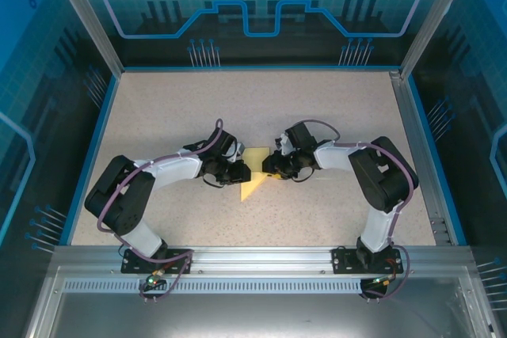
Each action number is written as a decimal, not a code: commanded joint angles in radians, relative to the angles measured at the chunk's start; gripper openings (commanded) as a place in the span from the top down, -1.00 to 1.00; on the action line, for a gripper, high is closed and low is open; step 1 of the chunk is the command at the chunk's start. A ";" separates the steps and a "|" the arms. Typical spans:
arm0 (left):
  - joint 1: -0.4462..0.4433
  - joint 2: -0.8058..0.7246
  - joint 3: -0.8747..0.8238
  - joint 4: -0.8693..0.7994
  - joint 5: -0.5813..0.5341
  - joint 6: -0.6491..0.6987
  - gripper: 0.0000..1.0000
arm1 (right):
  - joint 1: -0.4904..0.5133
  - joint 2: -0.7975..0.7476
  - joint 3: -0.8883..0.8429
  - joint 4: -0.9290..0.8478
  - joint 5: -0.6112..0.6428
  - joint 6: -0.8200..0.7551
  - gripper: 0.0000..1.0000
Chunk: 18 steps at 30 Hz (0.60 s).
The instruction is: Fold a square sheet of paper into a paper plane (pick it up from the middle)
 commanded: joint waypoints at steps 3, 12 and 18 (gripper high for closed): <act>-0.002 -0.003 0.018 -0.017 -0.014 0.013 0.50 | 0.015 0.007 0.020 0.018 -0.035 -0.015 0.39; -0.078 -0.126 -0.029 -0.020 -0.139 0.038 0.07 | 0.017 0.013 0.031 0.010 -0.036 -0.013 0.57; -0.238 -0.131 -0.020 -0.091 -0.409 0.075 -0.04 | 0.017 0.000 0.037 0.005 -0.038 -0.006 0.63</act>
